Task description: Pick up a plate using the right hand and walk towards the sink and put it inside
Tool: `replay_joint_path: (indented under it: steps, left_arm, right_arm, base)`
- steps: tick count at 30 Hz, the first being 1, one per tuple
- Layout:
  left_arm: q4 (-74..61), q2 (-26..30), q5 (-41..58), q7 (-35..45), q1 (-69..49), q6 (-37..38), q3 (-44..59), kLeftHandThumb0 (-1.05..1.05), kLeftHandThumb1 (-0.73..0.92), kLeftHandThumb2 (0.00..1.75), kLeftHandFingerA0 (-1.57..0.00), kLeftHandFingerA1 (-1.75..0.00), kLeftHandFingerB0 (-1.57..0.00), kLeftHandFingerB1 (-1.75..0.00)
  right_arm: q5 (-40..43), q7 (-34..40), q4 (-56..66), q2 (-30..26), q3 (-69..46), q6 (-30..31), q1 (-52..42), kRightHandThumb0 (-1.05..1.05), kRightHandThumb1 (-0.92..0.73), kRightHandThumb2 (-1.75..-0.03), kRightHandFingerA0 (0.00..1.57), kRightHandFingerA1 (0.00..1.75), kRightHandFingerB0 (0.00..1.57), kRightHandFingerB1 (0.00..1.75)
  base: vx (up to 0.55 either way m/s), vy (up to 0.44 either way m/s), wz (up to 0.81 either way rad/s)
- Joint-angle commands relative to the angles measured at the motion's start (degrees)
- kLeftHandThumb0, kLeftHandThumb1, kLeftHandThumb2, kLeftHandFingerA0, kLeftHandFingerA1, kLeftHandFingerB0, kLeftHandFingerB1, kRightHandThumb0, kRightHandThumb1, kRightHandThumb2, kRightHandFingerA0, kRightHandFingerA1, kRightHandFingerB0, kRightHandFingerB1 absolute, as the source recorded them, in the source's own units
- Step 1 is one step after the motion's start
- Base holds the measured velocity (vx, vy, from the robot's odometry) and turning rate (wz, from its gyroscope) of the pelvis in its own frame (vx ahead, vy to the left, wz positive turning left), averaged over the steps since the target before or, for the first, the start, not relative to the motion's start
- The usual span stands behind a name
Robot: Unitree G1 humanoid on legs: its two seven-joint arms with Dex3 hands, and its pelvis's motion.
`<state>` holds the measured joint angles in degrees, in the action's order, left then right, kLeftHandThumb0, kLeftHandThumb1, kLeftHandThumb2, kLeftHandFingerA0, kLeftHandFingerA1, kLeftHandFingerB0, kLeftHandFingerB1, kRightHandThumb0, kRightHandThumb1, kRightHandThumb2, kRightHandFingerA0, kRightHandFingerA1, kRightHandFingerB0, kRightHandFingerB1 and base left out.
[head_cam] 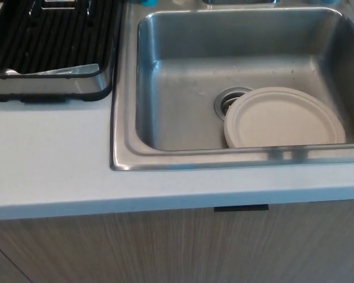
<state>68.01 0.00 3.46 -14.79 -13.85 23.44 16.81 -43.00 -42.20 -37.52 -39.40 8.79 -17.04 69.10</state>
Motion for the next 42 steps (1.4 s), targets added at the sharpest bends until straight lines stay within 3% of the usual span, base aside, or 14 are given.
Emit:
replay_joint_path:
  steps: [1,10,12,14,15,21,23,24,29,30,34,36,37,42]
  left_arm:
    - [-2.03,1.50,1.48,0.92,-1.41,4.02,1.25,0.00,0.74,1.34,-1.20,-1.25,-0.98,-1.11]
    - [-1.43,1.50,1.83,1.36,-0.67,4.40,1.60,-0.03,0.76,1.35,-1.20,-1.24,-0.99,-1.10]
    - [-2.50,0.91,1.53,0.77,-0.96,4.02,1.22,0.00,0.74,1.34,-1.20,-1.25,-0.95,-1.08]
    - [-3.12,1.08,1.85,0.64,-1.52,4.04,1.59,0.03,0.60,1.57,-0.95,-1.67,-0.74,-1.33]
    - [-3.56,1.29,1.72,0.53,-1.81,3.96,1.54,0.02,0.73,1.34,-1.20,-1.24,-0.96,-1.09]
    - [-3.38,1.24,0.81,-0.62,-1.89,4.02,0.96,0.02,0.73,1.34,-1.18,-1.23,-0.94,-1.07]
    - [-3.25,0.71,1.62,0.11,-0.55,3.40,1.34,0.03,0.71,1.33,-1.20,-1.24,-0.99,-1.10]
    - [-3.38,0.85,1.32,-0.07,-0.54,3.92,1.16,0.06,0.52,1.62,-0.97,-1.60,-0.81,-1.30]
    - [-3.67,0.72,1.13,-0.33,-0.69,3.41,0.99,0.11,0.55,1.57,-0.93,-1.67,-0.81,-1.37]
    - [-2.20,0.87,1.24,0.00,-0.68,3.63,1.17,0.01,0.73,1.34,-1.20,-1.25,-0.98,-1.10]
    - [-1.42,0.90,1.24,0.23,-0.56,3.74,1.18,0.01,0.73,1.34,-1.20,-1.25,-0.98,-1.10]
    - [-2.05,0.95,1.32,-0.04,-0.91,3.61,1.30,-0.01,0.75,1.35,-1.21,-1.24,-1.00,-1.11]
    - [-2.46,0.73,1.23,-0.01,-1.57,3.78,1.17,0.00,0.76,1.35,-1.20,-1.24,-0.99,-1.10]
    - [-1.75,1.04,0.61,-1.03,-1.45,2.95,0.84,0.01,0.75,1.33,-1.11,-1.19,-0.88,-1.02]
  right_arm:
    - [35.25,-44.23,53.29,-18.46,-53.48,21.05,-30.65,-0.50,-0.66,-0.60,0.55,0.42,0.36,0.34]
    - [32.12,-47.12,64.46,-16.17,-92.14,15.54,-39.29,-0.56,-0.69,-0.62,0.89,0.49,0.58,0.39]
    - [32.74,-28.33,59.45,-8.39,-108.69,0.10,-55.24,-0.57,-0.65,-1.01,0.88,0.70,0.58,0.59]
    - [31.99,-17.48,56.11,-3.90,-112.98,-4.72,-62.59,-0.53,-0.74,-0.63,0.95,0.55,0.66,0.42]
    - [31.61,-6.10,50.05,-0.28,-115.60,-8.83,-68.65,-0.47,-0.73,-0.63,1.00,0.62,0.68,0.44]
    - [33.31,4.79,43.39,2.47,-116.35,-11.86,-75.94,-0.45,-0.71,-0.62,1.03,0.62,0.70,0.45]
    - [27.58,34.34,19.61,6.80,-114.58,-19.62,-88.56,-0.54,-0.75,-0.62,1.01,0.81,0.70,0.60]
    - [27.37,42.46,13.12,8.36,-113.13,-15.36,-91.03,-0.55,-0.77,-0.63,1.04,0.99,0.69,0.58]
    - [29.35,51.12,3.06,9.69,-109.94,-7.76,-93.74,-0.57,-0.76,-0.62,1.02,1.04,0.60,0.61]
    - [30.75,55.89,-4.39,11.74,-106.37,-4.92,-95.34,-0.54,-0.76,-0.63,0.99,1.01,0.58,0.62]
    - [31.32,58.16,-7.78,12.13,-104.91,-5.40,-96.29,-0.54,-0.76,-0.63,0.99,1.01,0.58,0.62]
    - [32.49,58.30,-9.76,16.83,-103.36,1.25,-95.19,-0.56,-0.74,-0.66,0.93,1.42,0.46,0.59]
    - [32.26,61.67,-13.23,18.17,-101.33,0.21,-95.30,-0.47,-0.60,-1.01,1.09,1.22,0.51,0.68]
    - [31.73,66.35,-17.14,22.69,-97.98,0.74,-92.87,-0.49,-0.75,-0.66,0.91,1.42,0.47,0.61]
  base:
    - [0.00,0.000,0.00]
    - [0.00,0.000,0.00]
    - [0.00,0.000,0.00]
    - [0.00,0.000,0.00]
    - [0.00,0.000,0.00]
    - [0.00,0.000,0.00]
    - [0.00,0.000,0.00]
    - [0.00,0.000,0.00]
    - [0.00,0.000,0.00]
    - [0.00,0.000,0.00]
    - [0.00,0.000,0.00]
    - [0.00,0.000,0.00]
    - [0.00,0.000,0.00]
    - [0.00,0.000,0.00]
